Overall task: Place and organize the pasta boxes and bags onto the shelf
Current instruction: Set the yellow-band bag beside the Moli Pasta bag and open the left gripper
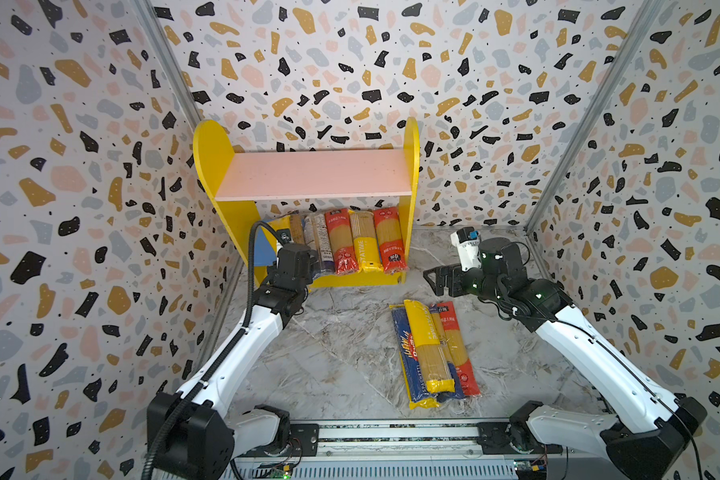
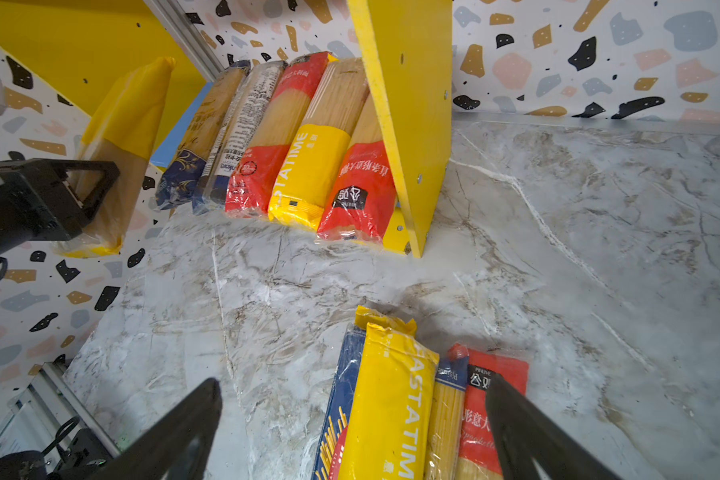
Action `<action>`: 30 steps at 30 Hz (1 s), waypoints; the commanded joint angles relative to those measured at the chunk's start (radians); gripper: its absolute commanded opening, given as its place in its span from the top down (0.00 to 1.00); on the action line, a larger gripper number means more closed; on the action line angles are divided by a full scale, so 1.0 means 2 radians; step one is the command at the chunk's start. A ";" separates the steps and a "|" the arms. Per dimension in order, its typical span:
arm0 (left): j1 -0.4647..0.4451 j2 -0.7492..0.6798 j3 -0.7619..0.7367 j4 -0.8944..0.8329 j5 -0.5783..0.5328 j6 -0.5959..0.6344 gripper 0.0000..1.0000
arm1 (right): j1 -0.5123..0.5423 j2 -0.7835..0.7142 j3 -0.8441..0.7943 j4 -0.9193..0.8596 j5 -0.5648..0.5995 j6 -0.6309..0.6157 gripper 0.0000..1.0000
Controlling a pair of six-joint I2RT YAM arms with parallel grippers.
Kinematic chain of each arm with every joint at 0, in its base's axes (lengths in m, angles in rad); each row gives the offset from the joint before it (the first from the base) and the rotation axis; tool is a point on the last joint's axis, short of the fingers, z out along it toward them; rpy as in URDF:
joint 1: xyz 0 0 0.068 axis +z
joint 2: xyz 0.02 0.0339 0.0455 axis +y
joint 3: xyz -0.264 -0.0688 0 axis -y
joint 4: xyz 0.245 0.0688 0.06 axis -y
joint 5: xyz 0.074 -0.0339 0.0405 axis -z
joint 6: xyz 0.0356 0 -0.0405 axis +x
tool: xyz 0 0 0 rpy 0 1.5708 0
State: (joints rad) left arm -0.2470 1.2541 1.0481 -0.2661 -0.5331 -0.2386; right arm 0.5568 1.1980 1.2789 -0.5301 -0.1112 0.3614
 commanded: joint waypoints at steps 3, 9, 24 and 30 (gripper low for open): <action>0.032 0.026 0.056 0.108 0.032 0.027 1.00 | -0.026 0.014 0.045 -0.025 -0.024 -0.021 0.01; 0.069 0.064 0.080 0.113 0.073 0.047 1.00 | -0.048 0.029 0.063 -0.033 -0.031 -0.029 0.01; 0.136 0.143 0.128 0.109 0.168 0.107 1.00 | -0.062 0.050 0.077 -0.039 -0.031 -0.026 0.01; 0.154 0.147 0.120 0.111 0.168 0.122 1.00 | -0.062 0.053 0.089 -0.047 -0.025 -0.024 0.01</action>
State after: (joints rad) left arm 0.0467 1.5753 1.2442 -0.1932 -0.2070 -0.0330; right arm 0.4358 1.3083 1.4078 -0.5999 -0.1677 0.3126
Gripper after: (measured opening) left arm 0.252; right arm 0.990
